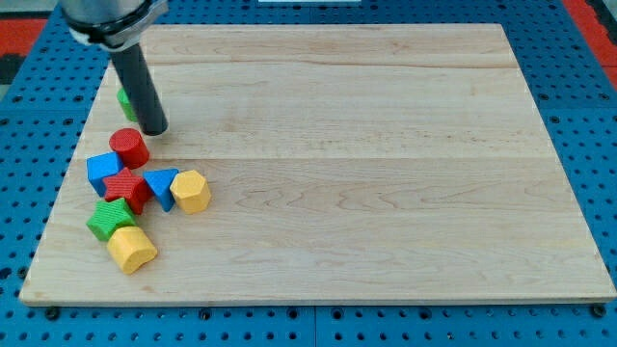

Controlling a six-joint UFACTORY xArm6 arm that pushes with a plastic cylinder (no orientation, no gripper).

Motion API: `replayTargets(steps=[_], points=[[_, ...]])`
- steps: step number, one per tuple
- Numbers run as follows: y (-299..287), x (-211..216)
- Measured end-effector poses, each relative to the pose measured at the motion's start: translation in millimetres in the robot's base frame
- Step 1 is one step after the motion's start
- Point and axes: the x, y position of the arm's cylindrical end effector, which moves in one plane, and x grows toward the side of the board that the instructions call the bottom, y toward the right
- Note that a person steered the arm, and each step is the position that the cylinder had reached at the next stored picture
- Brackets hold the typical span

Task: Move the green circle to the top right side of the red star

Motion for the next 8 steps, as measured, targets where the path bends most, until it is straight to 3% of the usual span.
replayTargets(steps=[1,3,4,5,7,8], points=[[5.7,16.3],[32.5,-123.6],[-16.5,-121.2],[-39.5,-91.3],[-72.6,-82.4],[9.3,-62.1]])
